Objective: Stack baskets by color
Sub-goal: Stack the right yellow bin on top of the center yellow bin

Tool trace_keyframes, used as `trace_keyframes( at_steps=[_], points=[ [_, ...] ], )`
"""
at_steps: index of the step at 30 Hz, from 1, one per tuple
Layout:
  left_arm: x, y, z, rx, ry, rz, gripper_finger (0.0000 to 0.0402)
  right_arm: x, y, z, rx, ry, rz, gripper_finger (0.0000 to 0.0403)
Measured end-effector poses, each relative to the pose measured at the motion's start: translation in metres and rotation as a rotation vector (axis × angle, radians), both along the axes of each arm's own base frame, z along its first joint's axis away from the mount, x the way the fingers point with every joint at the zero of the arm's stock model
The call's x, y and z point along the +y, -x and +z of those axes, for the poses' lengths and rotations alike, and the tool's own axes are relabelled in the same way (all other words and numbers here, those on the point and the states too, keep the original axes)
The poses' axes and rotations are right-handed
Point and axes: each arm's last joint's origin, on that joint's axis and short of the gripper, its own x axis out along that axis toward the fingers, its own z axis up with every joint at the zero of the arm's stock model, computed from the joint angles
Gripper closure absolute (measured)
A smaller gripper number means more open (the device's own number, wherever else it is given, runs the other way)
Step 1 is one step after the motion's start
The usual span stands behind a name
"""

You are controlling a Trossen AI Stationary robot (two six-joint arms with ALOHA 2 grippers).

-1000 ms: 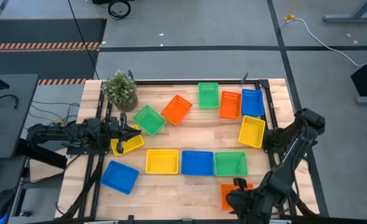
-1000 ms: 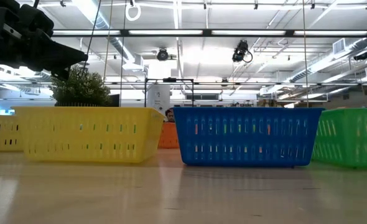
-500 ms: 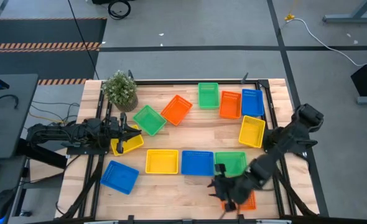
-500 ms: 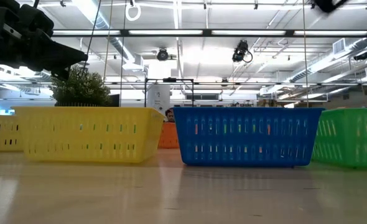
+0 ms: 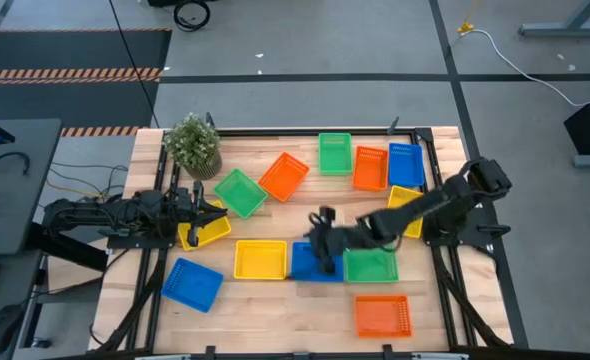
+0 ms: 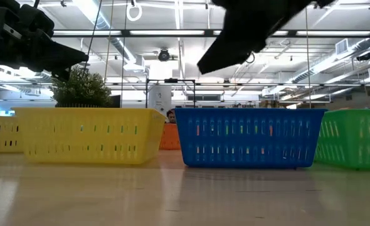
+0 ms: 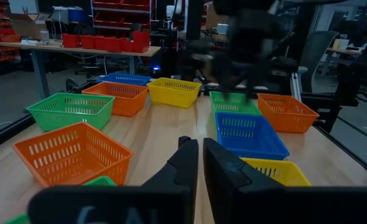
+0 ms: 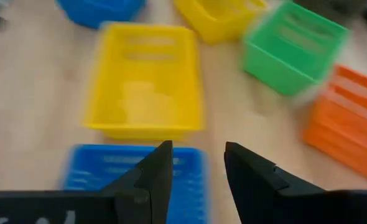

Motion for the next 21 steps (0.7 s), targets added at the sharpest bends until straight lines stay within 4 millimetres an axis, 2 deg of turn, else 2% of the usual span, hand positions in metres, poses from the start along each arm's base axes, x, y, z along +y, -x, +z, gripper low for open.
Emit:
trace_keyframes(
  at_steps=[4, 7, 13, 16, 21],
  points=[
    [0.000, 0.000, 0.000, 0.000, 0.000, 0.000, 0.0373, -0.047, -0.009, 0.014, 0.112, 0.045, -0.135, 0.0252],
    [0.000, 0.000, 0.000, 0.000, 0.000, 0.000, 0.0368, -0.084, -0.009, 0.016, 0.171, 0.071, -0.214, 0.0252],
    [0.000, 0.000, 0.000, 0.000, 0.000, 0.000, 0.0363, -0.157, 0.007, 0.009, 0.302, 0.068, -0.406, 0.0252],
    [0.000, 0.000, 0.000, 0.000, 0.000, 0.000, 0.0365, -0.181, 0.016, 0.007, 0.351, 0.031, -0.402, 0.0251],
    [0.000, 0.000, 0.000, 0.000, 0.000, 0.000, 0.0371, -0.201, 0.025, 0.005, 0.397, 0.006, -0.353, 0.0234]
  ],
)
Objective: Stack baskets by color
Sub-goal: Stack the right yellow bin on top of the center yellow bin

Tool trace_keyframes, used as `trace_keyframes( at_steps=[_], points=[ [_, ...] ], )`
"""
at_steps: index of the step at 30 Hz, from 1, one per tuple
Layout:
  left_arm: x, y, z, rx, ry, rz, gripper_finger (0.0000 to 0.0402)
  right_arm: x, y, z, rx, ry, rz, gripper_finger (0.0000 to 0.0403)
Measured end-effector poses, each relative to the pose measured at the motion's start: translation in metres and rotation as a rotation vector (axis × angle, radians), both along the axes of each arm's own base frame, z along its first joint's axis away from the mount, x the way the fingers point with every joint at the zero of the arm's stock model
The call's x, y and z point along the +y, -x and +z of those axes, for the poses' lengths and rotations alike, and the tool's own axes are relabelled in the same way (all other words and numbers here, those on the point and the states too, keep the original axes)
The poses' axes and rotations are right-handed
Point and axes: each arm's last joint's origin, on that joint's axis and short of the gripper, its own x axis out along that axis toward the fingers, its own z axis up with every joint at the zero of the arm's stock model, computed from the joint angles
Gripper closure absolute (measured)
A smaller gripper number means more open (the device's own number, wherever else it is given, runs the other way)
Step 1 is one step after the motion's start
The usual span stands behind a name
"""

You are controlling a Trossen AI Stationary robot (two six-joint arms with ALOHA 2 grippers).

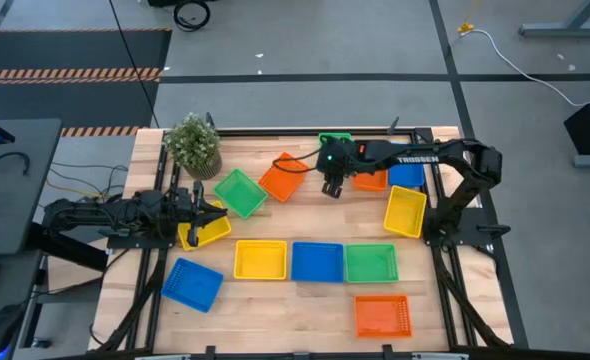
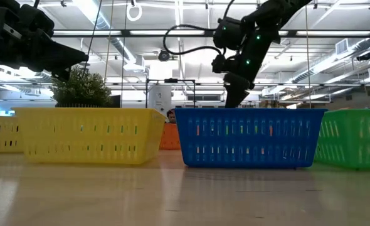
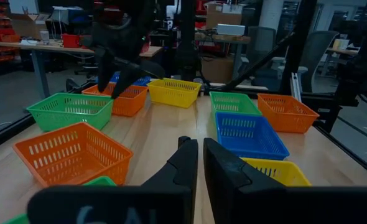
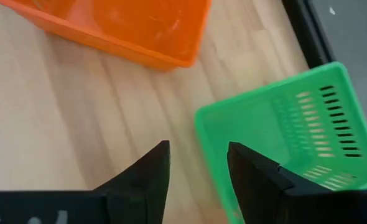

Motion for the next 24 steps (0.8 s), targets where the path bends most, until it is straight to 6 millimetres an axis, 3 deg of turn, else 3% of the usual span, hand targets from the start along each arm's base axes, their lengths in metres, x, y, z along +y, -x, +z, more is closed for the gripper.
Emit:
trace_keyframes(
  at_steps=[5, 12, 18, 24],
  points=[
    [0.000, 0.000, 0.000, 0.000, 0.000, 0.000, 0.0368, -0.009, 0.004, -0.001, 0.022, 0.007, 0.040, 0.0214],
    [0.000, 0.000, 0.000, 0.000, 0.000, 0.000, 0.0364, -0.015, 0.011, -0.012, 0.039, -0.004, 0.049, 0.0215],
    [0.000, 0.000, 0.000, 0.000, 0.000, 0.000, 0.0372, -0.028, 0.004, -0.003, -0.217, -0.132, -0.213, 0.0219],
    [0.000, 0.000, 0.000, 0.000, 0.000, 0.001, 0.0370, -0.023, -0.006, 0.002, -0.311, -0.177, -0.094, 0.0205]
  ],
)
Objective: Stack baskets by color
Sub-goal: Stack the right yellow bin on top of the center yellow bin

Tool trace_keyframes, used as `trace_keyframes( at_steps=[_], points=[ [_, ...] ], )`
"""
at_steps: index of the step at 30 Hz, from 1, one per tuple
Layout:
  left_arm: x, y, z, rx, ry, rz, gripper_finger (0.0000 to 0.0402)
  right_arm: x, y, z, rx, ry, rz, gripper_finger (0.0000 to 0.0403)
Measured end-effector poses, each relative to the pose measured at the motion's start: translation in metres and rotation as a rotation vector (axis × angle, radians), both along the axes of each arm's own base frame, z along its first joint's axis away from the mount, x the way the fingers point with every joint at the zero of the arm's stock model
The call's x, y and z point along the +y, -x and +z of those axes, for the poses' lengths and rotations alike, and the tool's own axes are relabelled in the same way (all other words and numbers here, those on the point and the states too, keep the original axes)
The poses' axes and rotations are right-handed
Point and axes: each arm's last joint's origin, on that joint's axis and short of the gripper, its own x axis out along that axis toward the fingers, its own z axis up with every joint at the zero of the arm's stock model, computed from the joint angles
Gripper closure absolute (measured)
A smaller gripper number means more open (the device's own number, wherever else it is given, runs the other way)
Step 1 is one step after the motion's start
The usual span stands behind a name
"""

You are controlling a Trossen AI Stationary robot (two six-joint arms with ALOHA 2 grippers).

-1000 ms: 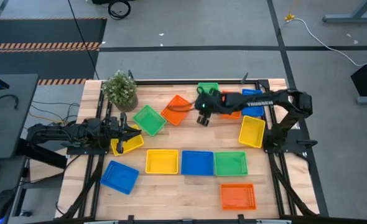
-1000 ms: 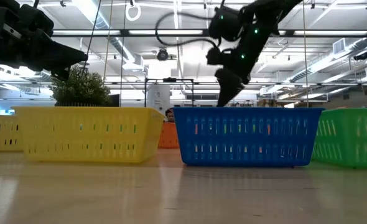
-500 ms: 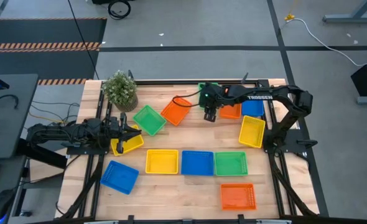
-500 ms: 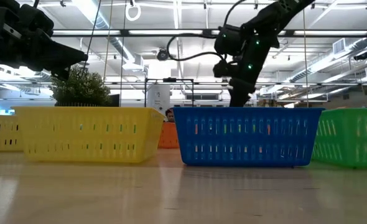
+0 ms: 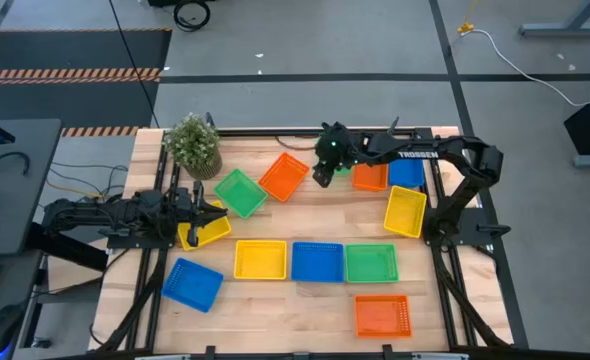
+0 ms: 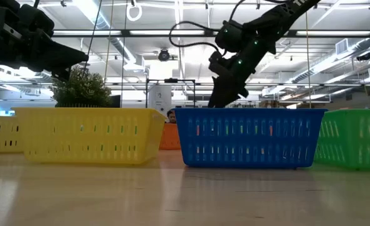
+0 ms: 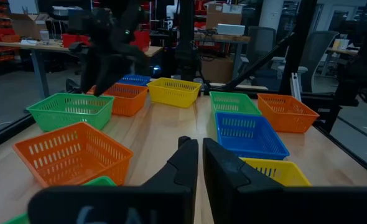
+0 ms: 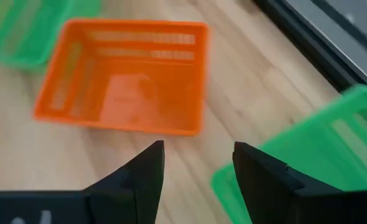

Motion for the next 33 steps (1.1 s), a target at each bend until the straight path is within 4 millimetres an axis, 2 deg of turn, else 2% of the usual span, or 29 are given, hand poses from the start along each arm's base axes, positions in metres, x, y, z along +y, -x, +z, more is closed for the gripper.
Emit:
trace_keyframes(
  at_steps=[6, 12, 16, 19, 23, 29, 33],
  points=[
    [0.000, 0.000, 0.000, 0.000, 0.000, -0.001, 0.0363, 0.022, -0.013, 0.004, -0.019, 0.127, 0.253, 0.0187],
    [0.000, 0.000, 0.000, 0.000, 0.000, -0.001, 0.0368, 0.039, -0.019, 0.004, -0.012, 0.216, 0.478, 0.0189],
    [0.000, 0.000, 0.000, 0.000, 0.000, 0.000, 0.0371, 0.062, -0.027, 0.006, -0.012, 0.301, 0.575, 0.0193],
    [0.000, 0.000, 0.000, 0.000, 0.000, -0.001, 0.0370, 0.077, -0.025, 0.004, 0.058, 0.290, 0.505, 0.0196],
    [0.000, 0.000, 0.000, 0.000, 0.000, 0.000, 0.0364, 0.096, -0.009, 0.004, 0.185, 0.172, 0.393, 0.0202],
    [0.000, 0.000, 0.000, 0.000, 0.000, 0.000, 0.0367, 0.118, 0.034, 0.021, 0.378, 0.085, 0.172, 0.0216],
    [0.000, 0.000, 0.000, 0.000, 0.000, 0.000, 0.0373, 0.125, 0.064, 0.035, 0.416, -0.028, -0.093, 0.0222]
  ],
)
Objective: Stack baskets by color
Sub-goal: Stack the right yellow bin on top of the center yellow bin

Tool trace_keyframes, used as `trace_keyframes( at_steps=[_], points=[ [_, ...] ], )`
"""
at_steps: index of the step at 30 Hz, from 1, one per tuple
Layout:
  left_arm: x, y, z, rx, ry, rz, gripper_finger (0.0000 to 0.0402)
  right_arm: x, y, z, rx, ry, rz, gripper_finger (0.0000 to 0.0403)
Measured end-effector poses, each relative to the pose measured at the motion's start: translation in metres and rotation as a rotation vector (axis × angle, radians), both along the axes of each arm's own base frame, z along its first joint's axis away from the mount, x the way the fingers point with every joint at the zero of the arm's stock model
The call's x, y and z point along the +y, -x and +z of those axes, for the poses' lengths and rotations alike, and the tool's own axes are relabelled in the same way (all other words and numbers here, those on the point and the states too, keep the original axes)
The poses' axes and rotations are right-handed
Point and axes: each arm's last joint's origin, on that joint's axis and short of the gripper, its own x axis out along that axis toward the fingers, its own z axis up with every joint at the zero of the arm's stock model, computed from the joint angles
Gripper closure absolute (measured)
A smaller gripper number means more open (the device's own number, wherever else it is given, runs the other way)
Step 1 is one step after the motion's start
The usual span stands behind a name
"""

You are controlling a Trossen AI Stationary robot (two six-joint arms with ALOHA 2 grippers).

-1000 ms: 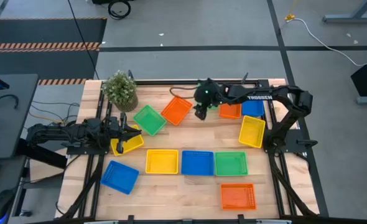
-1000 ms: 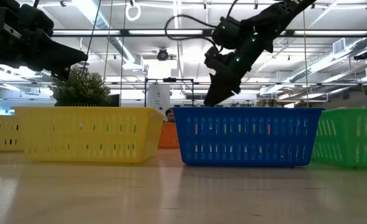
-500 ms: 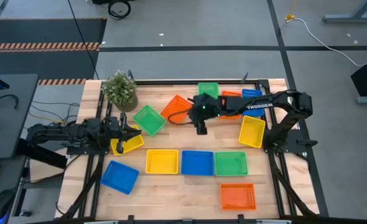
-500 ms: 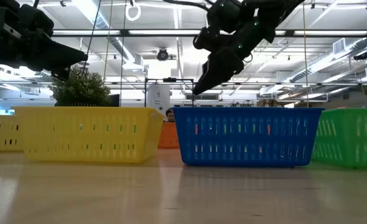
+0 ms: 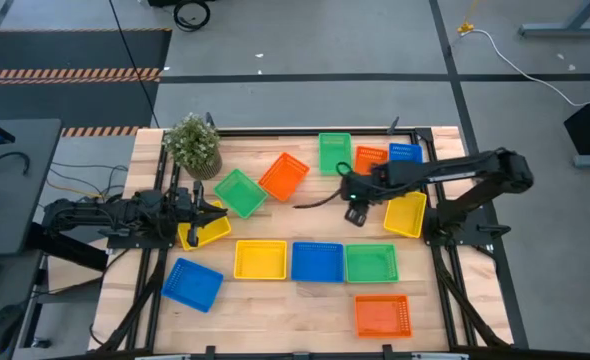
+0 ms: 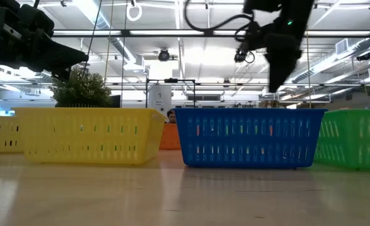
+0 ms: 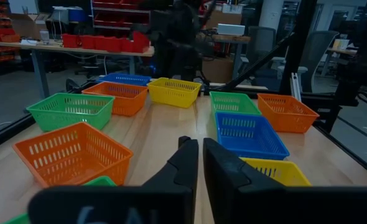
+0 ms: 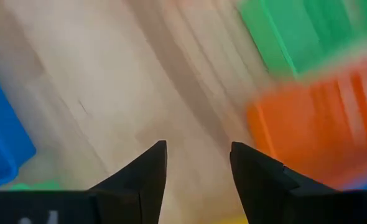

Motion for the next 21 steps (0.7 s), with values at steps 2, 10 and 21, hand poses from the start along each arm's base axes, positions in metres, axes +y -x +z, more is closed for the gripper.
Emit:
trace_keyframes(
  at_steps=[2, 10, 21],
  points=[
    [0.000, 0.000, 0.000, 0.000, 0.000, 0.000, 0.0374, 0.005, 0.013, 0.005, 0.009, -0.040, -0.138, 0.0223],
    [0.000, 0.000, 0.000, 0.000, 0.000, 0.000, 0.0365, 0.026, 0.044, -0.006, 0.130, -0.102, -0.351, 0.0219],
    [0.000, 0.000, 0.000, 0.000, 0.000, 0.000, 0.0376, 0.027, 0.057, -0.043, 0.164, -0.136, -0.509, 0.0163]
  ],
)
